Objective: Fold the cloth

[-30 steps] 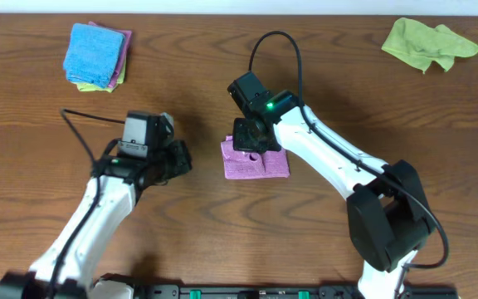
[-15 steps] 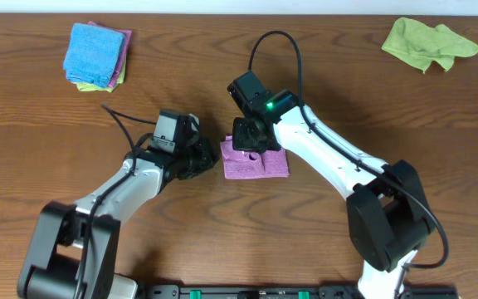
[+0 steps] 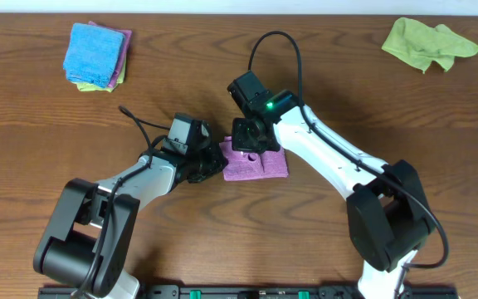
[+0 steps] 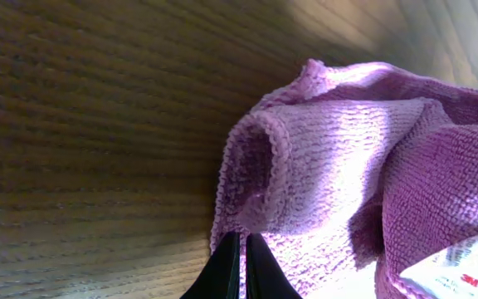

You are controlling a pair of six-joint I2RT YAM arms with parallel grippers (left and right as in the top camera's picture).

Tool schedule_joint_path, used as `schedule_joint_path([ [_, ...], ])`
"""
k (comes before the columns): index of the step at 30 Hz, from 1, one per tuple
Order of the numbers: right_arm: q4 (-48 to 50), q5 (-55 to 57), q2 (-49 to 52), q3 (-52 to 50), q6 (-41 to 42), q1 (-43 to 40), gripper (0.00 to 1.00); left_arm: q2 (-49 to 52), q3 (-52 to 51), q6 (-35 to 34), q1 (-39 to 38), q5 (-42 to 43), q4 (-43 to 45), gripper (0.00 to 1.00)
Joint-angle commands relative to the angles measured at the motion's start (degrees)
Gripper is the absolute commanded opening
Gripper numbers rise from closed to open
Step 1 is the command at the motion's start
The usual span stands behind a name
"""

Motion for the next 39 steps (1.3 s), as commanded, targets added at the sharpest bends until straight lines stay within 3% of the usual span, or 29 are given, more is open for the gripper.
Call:
schedule_joint_path([
  [1,0.59,-3.41,0.5,1.14,0.17,0.24,0.01,0.68,0.04,-0.52,-0.13,-1.22,0.04,0.06],
  [28,2.73,-12.09,-1.55,1.18,-1.2,1.38,0.01,0.68,0.02,0.55,-2.12,-8.81,-4.5,0.06],
  [39,2.67,-12.0,-1.55,1.22,-1.42,1.31,0.01,0.44,0.17,0.87,-1.46,-6.4,-4.61,0.06],
])
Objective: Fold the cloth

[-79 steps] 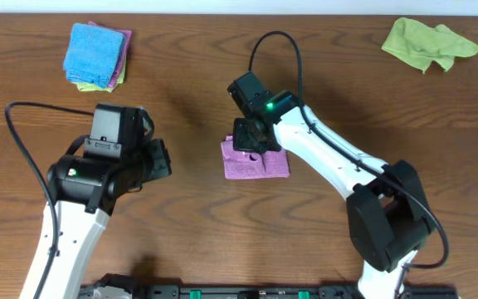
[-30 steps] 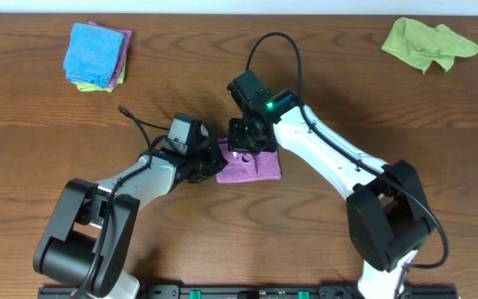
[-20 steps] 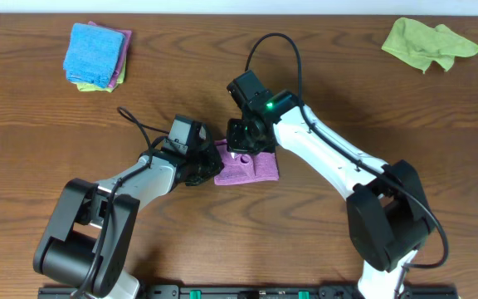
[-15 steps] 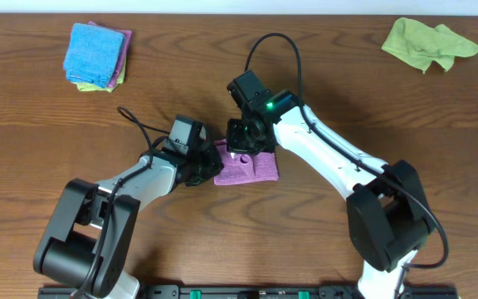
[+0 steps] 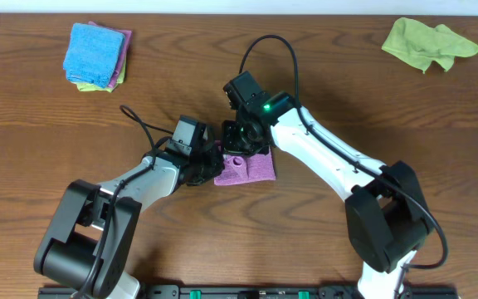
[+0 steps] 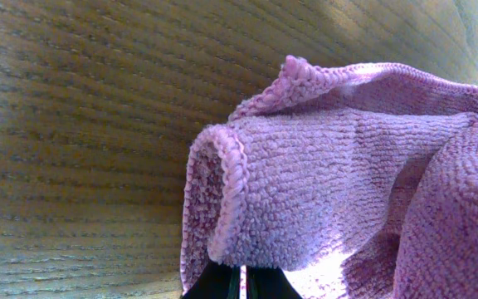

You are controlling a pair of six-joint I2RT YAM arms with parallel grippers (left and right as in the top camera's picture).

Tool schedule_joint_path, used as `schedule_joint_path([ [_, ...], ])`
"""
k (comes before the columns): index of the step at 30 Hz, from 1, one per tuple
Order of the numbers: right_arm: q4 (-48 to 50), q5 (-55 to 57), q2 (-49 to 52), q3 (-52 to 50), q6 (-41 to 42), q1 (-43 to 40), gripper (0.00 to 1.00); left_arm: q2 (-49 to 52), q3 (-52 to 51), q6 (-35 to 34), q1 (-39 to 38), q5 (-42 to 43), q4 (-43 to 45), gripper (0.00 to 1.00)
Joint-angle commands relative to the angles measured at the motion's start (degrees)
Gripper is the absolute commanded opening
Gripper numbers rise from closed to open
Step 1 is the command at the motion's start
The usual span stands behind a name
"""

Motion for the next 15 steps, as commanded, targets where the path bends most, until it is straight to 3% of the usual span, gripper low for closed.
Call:
schedule_joint_path([
  [1,-0.02,-0.7,-1.53,1.2,-0.92,0.37,0.01,0.33,0.04,2.14,0.79,0.9,-0.87,0.06],
  [5,0.0,-0.68,-1.53,1.2,-0.94,0.26,0.01,-4.33,0.83,4.0,4.9,6.56,-1.38,0.06],
  [15,0.81,0.35,-1.53,1.2,-0.9,0.28,0.01,-32.0,1.44,8.61,22.73,14.47,-12.37,0.06],
])
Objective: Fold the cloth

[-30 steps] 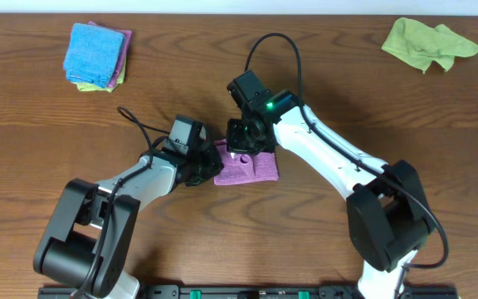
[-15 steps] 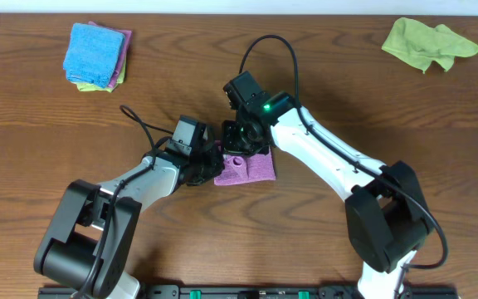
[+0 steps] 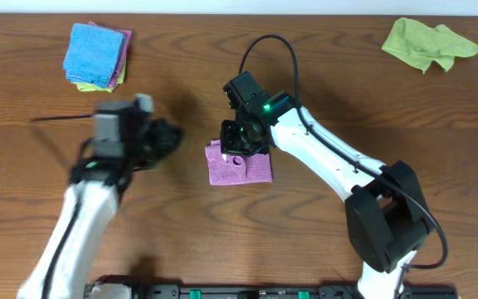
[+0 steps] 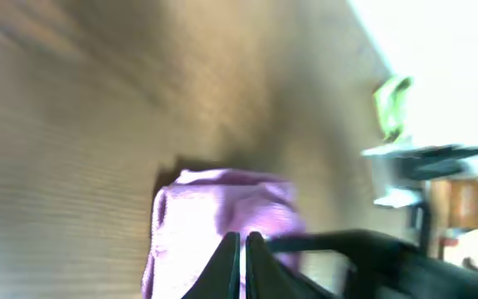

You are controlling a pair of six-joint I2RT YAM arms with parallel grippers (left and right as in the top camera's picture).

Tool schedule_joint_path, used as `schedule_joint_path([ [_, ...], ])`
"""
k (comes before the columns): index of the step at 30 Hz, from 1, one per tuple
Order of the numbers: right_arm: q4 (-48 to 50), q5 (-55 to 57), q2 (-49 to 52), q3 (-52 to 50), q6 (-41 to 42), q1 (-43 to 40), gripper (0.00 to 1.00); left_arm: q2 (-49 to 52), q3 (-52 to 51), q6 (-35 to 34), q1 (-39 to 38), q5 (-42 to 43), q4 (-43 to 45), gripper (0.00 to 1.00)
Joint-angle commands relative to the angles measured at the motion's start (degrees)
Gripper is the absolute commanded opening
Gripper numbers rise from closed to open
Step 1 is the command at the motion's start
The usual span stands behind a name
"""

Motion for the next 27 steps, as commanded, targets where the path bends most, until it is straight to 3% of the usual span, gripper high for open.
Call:
schedule_joint_path([
  [1,0.55,0.52,-1.53,1.2,-0.87,0.39,0.01,-7.32,0.76,4.57,4.63,3.93,-5.97,0.06],
  [9,1.62,5.95,-1.36,1.18,-0.66,2.97,0.02,-21.57,0.76,12.92,14.03,4.33,-24.92,0.06],
  [18,4.28,7.85,2.71,1.18,0.66,5.81,0.01,-22.88,0.74,14.32,14.1,3.87,-29.22,0.05],
  [21,6.75,3.43,3.96,1.18,2.34,6.05,0.02,-22.01,0.68,15.47,14.1,1.73,-30.62,0.06],
  [22,8.72,-1.07,4.07,1.18,2.67,6.32,0.21,-21.51,0.68,15.56,14.1,0.42,-31.36,0.06],
  [23,10.58,-6.01,4.11,1.18,3.08,6.51,0.31,-21.05,0.68,15.56,14.1,-0.74,-31.82,0.06],
  [26,15.69,-18.73,3.93,1.18,3.19,7.19,0.33,-19.58,0.68,15.54,14.1,-1.7,-32.11,0.06],
  [27,16.63,-21.35,3.78,1.18,3.19,7.17,0.42,-19.15,0.68,15.54,14.1,-1.7,-32.06,0.06],
])
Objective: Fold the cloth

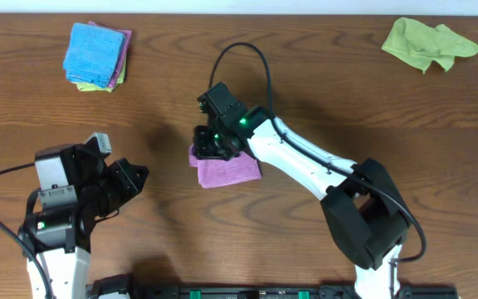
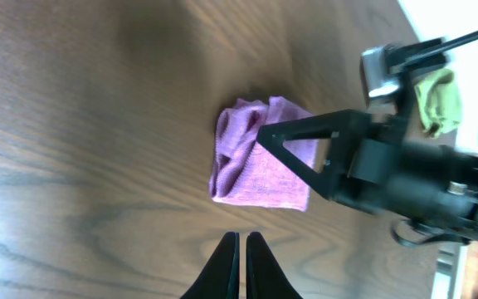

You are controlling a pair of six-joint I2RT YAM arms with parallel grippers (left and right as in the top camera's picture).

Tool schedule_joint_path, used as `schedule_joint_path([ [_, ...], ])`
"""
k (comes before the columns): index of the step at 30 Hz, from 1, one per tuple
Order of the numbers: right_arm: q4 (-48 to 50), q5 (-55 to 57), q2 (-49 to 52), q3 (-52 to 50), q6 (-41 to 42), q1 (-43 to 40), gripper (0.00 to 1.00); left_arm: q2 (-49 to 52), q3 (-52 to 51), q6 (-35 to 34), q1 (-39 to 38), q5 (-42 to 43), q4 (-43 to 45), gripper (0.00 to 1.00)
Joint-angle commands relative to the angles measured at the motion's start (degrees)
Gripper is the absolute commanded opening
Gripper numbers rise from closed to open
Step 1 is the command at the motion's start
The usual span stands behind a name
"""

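Observation:
The purple cloth [image 1: 232, 172] lies folded into a small rectangle at the table's middle; in the left wrist view the purple cloth [image 2: 256, 162] shows a bunched left edge. My right gripper [image 1: 208, 147] is down on its far left corner, shut on the cloth there; its black fingers [image 2: 293, 137] reach over the cloth's top edge. My left gripper [image 1: 140, 175] is pulled back to the lower left, well away from the cloth. It is shut with nothing between its fingertips [image 2: 241, 238].
A stack of folded cloths [image 1: 96, 56], blue on top, sits at the far left. A crumpled green cloth [image 1: 428, 43] lies at the far right corner. The right arm [image 1: 305, 162] stretches across the table's middle.
My left arm has drawn further back toward the near left corner, its gripper still shut. My right gripper and the purple cloth under it have shifted a little to the left.
Both grippers were at the purple cloth, the left shut at its left edge. Then cloth and grippers stood slightly further left. Then the left gripper was off the cloth and swung away left. Now it rests near the lower left while the right gripper stays on the folded cloth.

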Motion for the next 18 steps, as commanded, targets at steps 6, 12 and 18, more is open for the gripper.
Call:
schedule_joint_path([
  [6,-0.59,-14.38,-2.71,1.14,-3.26,-4.13,0.02,4.48,-0.9,1.68,0.33,-1.99,0.24,0.06],
  [12,-12.76,2.43,-6.08,1.14,-7.04,-9.64,0.01,10.12,-6.84,2.49,-1.62,-1.11,6.32,0.52],
  [18,-20.0,12.26,-4.31,0.94,-8.96,-11.52,0.01,16.52,-11.67,2.51,-9.16,-2.14,19.02,0.96],
])
